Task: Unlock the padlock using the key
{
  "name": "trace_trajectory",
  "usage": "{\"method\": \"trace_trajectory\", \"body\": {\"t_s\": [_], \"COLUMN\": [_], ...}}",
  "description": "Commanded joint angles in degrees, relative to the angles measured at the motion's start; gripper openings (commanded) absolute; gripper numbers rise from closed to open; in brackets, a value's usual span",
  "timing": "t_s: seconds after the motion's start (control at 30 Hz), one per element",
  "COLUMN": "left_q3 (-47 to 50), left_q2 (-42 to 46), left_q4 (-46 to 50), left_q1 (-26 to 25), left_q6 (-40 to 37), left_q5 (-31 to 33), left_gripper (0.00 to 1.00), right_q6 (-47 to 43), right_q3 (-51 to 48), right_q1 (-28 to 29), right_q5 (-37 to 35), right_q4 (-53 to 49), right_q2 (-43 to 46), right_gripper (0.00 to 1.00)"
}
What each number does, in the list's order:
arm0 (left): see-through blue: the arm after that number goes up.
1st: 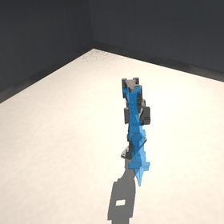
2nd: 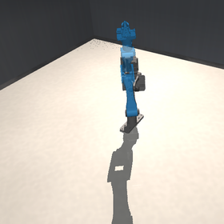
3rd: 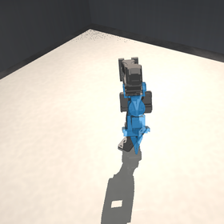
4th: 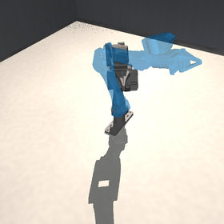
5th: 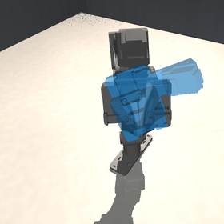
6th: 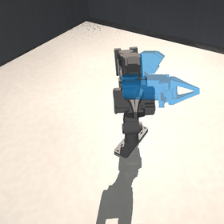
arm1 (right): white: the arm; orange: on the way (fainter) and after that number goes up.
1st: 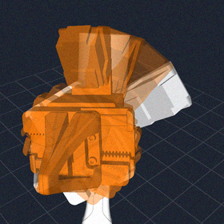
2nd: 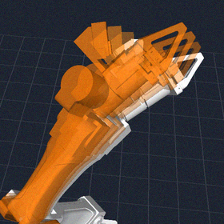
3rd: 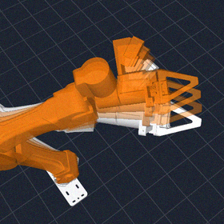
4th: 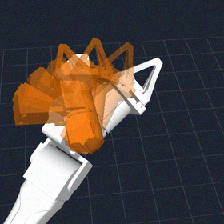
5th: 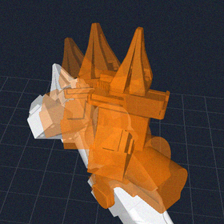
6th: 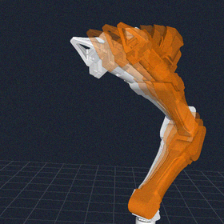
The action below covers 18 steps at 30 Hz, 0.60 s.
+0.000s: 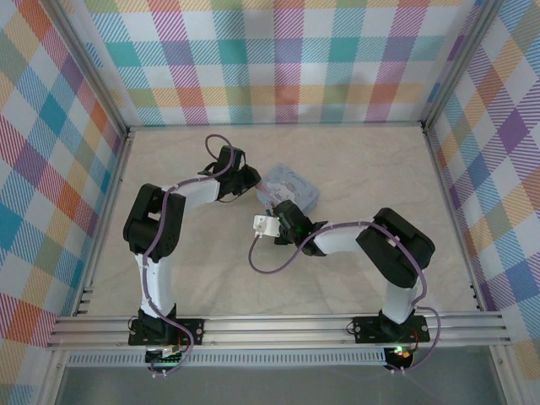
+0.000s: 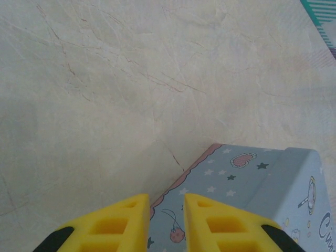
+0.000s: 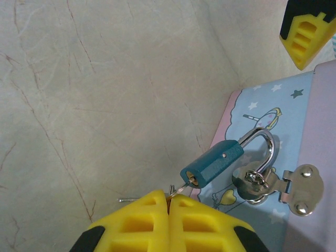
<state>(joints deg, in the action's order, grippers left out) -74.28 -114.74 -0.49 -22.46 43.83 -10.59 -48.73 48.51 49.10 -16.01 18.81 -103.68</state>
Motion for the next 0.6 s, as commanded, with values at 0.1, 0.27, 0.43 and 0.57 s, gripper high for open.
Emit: {"method": "trace_trajectory", "body": {"t_s": [0.1, 0.27, 0.43, 0.57], "left_q3": [1.18, 0.72, 0.5, 0.07], "left_q2": [-0.46, -0.31, -0.55, -1.14], "left_q4": [3.17, 4.27, 4.15, 4.08], "left_q1": [-0.75, -0.57, -0.57, -0.99], "left_q6": [-2.25, -3.32, -3.58, -3.67], "left_q5": [-4.07, -3.17, -3.35, -4.3], "left_gripper": [0.24, 0.24, 0.24, 0.24], "right_q6": [-1.8, -2.57, -3.44, -5.66], "right_q3": [-0.68, -1.21, -1.72, -0.72], "right_q1": [-0.22, -0.23, -0.23, -0.54], "right_q5": [-0.4, -0.89, -1.28, -1.3], "right_q4": [5.76, 3.71, 2.46, 2.66], "right_q2": [4.55, 6.54, 7.93, 6.37], "right_gripper": [0.0, 0.0, 0.0, 0.0]}}
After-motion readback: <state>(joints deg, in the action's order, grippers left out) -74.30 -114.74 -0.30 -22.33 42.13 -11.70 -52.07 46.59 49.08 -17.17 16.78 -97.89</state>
